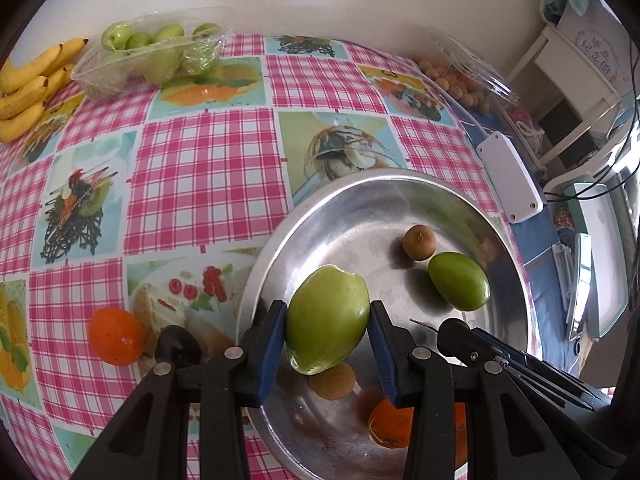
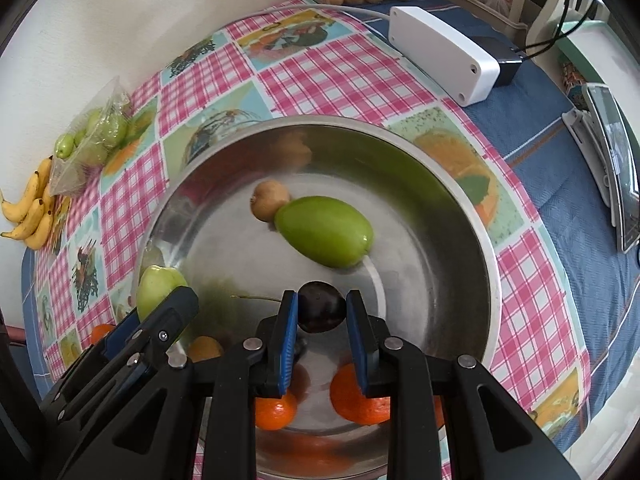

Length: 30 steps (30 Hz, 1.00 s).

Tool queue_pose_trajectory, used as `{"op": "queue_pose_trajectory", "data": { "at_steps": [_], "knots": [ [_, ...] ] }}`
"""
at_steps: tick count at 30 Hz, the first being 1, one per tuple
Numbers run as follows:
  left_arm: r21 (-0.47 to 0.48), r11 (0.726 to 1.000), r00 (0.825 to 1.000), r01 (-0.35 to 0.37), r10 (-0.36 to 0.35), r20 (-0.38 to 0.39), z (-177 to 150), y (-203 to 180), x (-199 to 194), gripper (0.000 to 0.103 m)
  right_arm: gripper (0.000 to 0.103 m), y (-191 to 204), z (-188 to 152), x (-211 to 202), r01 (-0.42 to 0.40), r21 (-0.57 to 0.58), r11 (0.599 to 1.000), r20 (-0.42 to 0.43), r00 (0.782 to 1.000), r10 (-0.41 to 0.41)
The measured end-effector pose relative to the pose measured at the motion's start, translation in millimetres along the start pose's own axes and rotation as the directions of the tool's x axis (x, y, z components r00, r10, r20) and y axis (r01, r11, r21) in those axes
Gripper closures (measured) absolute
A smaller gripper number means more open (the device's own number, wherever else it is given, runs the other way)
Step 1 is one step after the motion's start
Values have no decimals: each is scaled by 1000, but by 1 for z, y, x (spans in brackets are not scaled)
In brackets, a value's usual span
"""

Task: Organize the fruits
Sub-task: 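Carry the mango with the left tool while the right tool carries the plum over the bowl, then open the left tool to drop the mango into the bowl while the right tool releases the plum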

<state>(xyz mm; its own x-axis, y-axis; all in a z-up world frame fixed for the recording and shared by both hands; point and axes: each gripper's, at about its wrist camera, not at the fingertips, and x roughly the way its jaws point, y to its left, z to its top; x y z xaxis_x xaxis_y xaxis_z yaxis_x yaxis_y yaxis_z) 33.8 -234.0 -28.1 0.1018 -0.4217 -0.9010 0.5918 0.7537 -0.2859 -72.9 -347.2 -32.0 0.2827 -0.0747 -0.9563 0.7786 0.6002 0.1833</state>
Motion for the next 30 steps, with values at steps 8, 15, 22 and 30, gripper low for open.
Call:
{"op": "queue_pose_trajectory", "data": {
  "at_steps": [8, 15, 22, 30],
  "knots": [
    [-2, 1000, 1000, -8, 8, -20, -3, -2, 8, 59, 76, -6, 0, 5, 2, 20, 1000, -15, 1000, -1],
    [-12, 1000, 1000, -6, 6, -25, -4, -2, 9, 59, 76, -5, 1, 6, -5, 30, 1000, -19, 1000, 6],
    [-17, 1000, 1000, 6, -6, 0, 1, -2, -3, 55, 72, -6, 1, -5, -19, 32, 999, -7, 1000, 19],
    [-20, 999, 998, 32, -31, 46, 9, -2, -28, 53, 64, 1, 3, -32, -26, 0, 1000, 56, 998, 26]
  ]
}}
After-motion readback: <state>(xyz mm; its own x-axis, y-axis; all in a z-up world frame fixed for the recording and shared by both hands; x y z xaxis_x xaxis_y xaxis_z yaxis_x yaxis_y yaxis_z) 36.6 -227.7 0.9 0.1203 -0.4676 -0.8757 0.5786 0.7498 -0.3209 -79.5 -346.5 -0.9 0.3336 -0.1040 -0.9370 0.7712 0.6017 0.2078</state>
